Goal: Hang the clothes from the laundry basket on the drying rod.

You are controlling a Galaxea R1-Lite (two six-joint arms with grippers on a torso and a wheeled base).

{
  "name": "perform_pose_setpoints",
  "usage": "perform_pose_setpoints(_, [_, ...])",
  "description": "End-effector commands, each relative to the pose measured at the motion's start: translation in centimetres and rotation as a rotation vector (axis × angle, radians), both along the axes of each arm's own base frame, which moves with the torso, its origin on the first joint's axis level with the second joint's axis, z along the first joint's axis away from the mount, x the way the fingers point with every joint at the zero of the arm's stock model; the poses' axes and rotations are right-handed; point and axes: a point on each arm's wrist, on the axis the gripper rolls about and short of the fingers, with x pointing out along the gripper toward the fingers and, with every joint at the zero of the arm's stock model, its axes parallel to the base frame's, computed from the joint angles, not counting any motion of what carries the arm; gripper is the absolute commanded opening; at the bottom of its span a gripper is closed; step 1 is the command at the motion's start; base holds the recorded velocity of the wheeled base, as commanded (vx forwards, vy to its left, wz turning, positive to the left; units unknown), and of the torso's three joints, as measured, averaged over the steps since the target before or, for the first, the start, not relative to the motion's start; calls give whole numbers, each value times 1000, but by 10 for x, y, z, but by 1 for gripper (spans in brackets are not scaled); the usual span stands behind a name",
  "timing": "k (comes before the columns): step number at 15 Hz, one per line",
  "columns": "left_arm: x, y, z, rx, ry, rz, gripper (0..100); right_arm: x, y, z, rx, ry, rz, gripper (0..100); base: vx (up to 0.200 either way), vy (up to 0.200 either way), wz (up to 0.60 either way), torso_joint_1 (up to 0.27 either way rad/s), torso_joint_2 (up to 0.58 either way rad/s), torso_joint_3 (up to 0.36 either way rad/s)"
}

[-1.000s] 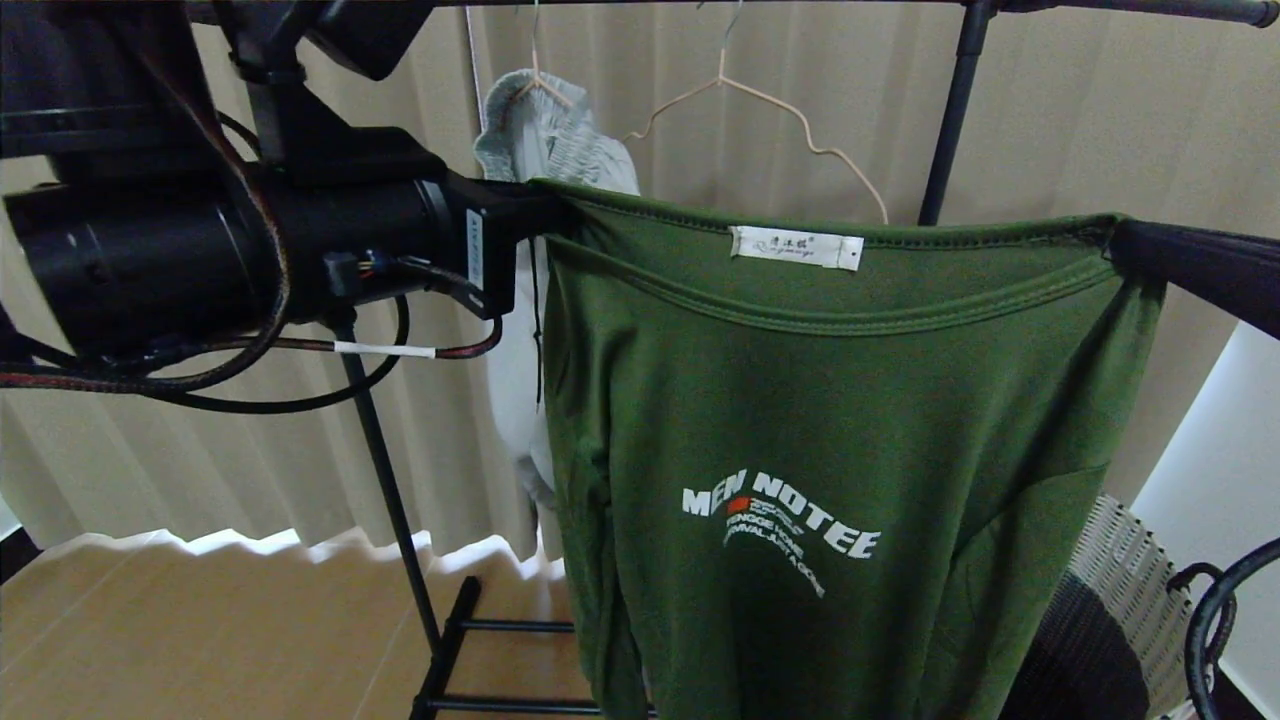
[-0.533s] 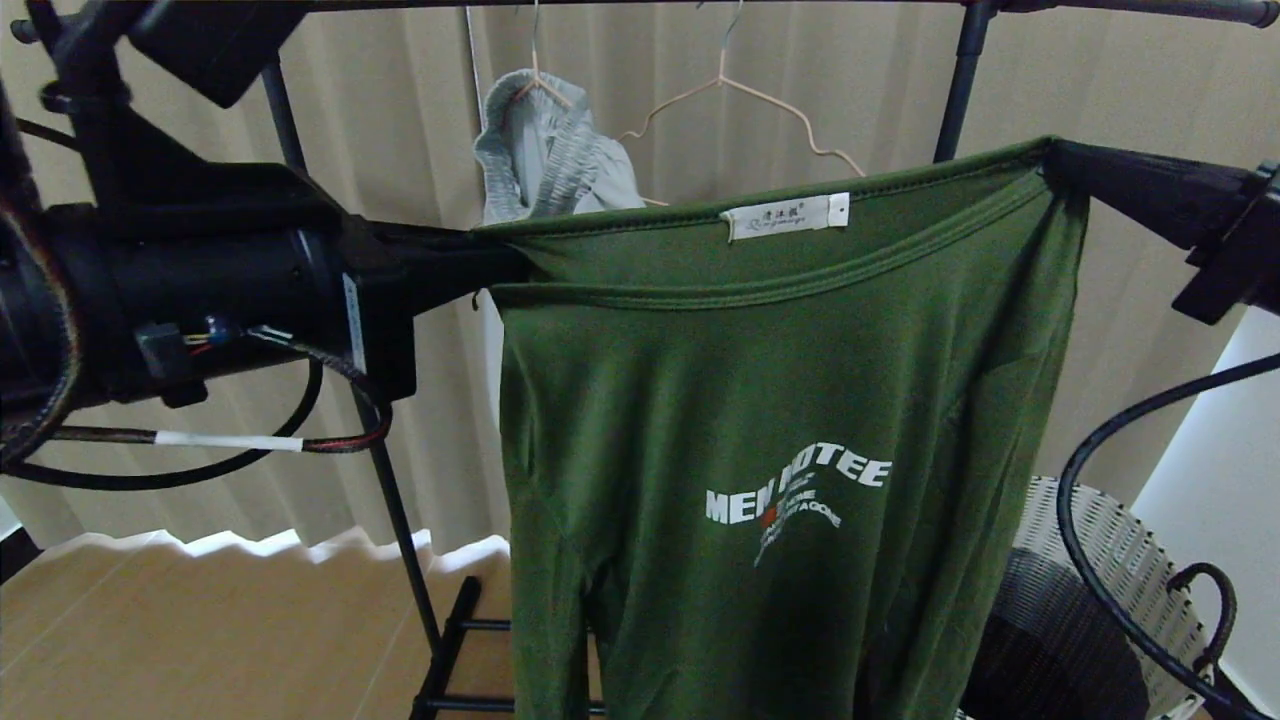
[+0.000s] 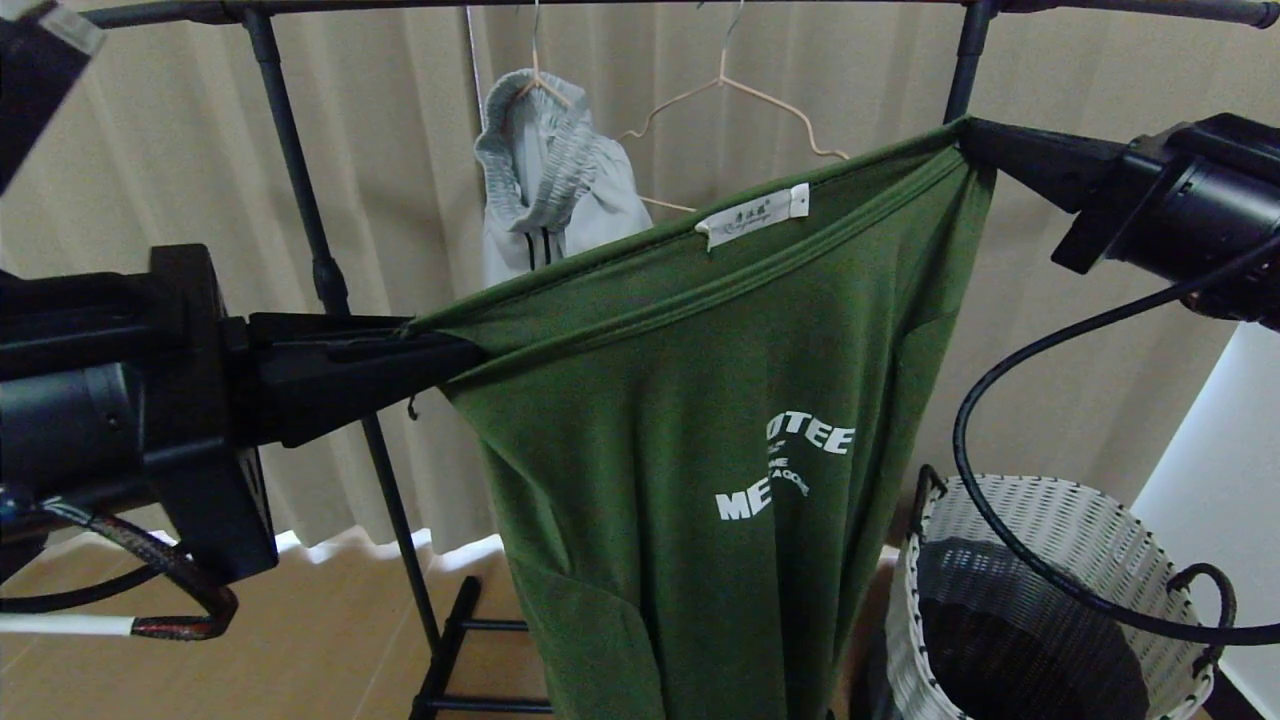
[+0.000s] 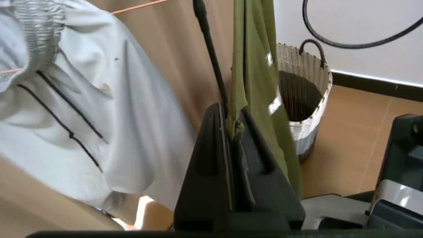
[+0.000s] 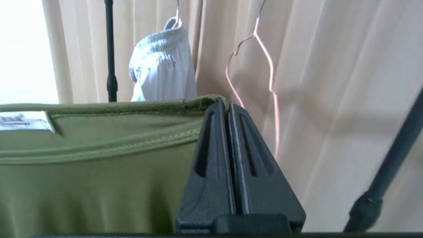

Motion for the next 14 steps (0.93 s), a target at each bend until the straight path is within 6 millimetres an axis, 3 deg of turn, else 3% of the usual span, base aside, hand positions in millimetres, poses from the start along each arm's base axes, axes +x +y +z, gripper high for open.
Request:
perform_pose_setpoints(1, [-2,2,1,-7,-9,3,0,1,1,-3,-2,11,-5,0,0,0,0,0,0,0])
perform_pose_setpoints(4, [7,-4,8,-29,-39,10,0,-17,-6,0,0,-2,-10,0,0,0,0,0,0,0])
perform_pose_setpoints(9, [59,-28,45,-118,-158,173,0,-60,-22,18,6,-24,-12,0,0,0,0,0,0,0])
perform_pose_setpoints(14, [61,-29,33,-93,-128,175,0,-69,-25,9,-5,8,-12,0,0,0,0,0,0,0])
